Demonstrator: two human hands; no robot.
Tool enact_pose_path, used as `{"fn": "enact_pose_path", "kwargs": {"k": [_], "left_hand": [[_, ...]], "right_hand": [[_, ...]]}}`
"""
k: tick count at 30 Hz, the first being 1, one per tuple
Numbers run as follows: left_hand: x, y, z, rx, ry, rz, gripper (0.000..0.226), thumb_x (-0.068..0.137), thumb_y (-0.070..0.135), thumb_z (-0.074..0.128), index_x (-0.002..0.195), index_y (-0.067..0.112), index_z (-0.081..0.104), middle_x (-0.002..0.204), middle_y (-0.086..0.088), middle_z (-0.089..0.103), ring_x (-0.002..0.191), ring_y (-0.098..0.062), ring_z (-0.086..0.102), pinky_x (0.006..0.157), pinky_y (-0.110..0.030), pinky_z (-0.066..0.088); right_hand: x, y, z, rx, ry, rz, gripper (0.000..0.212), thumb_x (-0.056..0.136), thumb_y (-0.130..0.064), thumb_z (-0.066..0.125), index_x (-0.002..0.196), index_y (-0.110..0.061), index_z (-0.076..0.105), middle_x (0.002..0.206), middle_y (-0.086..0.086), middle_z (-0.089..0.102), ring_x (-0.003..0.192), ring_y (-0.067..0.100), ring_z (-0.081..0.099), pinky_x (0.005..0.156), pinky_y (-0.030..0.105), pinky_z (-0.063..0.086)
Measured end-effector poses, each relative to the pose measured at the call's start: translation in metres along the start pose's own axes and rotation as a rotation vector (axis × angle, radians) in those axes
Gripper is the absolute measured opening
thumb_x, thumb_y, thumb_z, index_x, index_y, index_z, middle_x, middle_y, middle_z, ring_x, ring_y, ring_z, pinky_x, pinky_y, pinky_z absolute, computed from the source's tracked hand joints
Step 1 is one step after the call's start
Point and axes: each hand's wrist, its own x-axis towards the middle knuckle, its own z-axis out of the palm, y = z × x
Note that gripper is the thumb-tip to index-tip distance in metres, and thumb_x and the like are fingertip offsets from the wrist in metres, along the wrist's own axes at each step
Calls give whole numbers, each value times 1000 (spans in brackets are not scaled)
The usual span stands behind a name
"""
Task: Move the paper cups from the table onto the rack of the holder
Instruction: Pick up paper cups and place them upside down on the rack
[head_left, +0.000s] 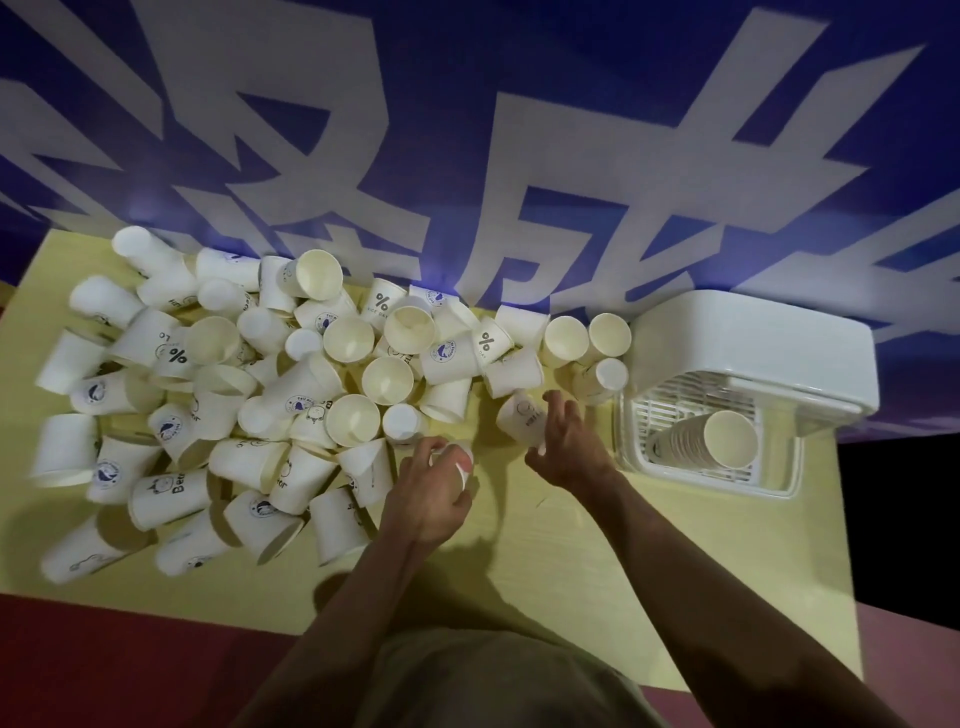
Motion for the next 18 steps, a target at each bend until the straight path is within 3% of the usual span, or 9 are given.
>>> {"fn": "enact_pose_path", "kwargs": {"k": [5,7,13,16,18], "left_hand": [[-6,1,5,-7,-6,-7,43,90,37,63,130,27,52,144,4,33,124,-24,46,89,-42,54],[-10,-1,5,-22,4,-24,44,90,38,63,131,28,51,144,6,32,123,-22,46,87,-39,53],[-24,-6,6,-65,39,-75,45,92,51,61,130,29,52,144,7,33,124,-20,44,89,-34,47],[-27,1,6,-82,47,-38,42,91,45,65,128,27,54,143,6,35,125,-22,47,96,-43,51],[-30,9,6,-98,51,8,41,90,36,68,128,28,54,142,5,36,125,-24,48,97,-45,51]], "right_hand": [[-11,-1,11,-220,-181,-34,108,90,-40,72,160,-36,-10,127,15,59,105,35,67,86,49,59],[-13,0,16,-289,-187,-66,108,92,-43,70,159,-42,-15,123,13,62,104,33,68,85,47,57],[-22,2,17,-119,-122,-94,62,94,-42,67,144,-23,36,129,13,54,106,32,64,85,45,58],[-29,7,12,-42,-57,-87,45,97,-39,62,131,-11,55,133,14,52,107,33,63,87,45,56],[-38,13,9,31,24,-126,45,95,-36,66,127,-5,60,133,17,54,105,34,63,85,44,56]]}}
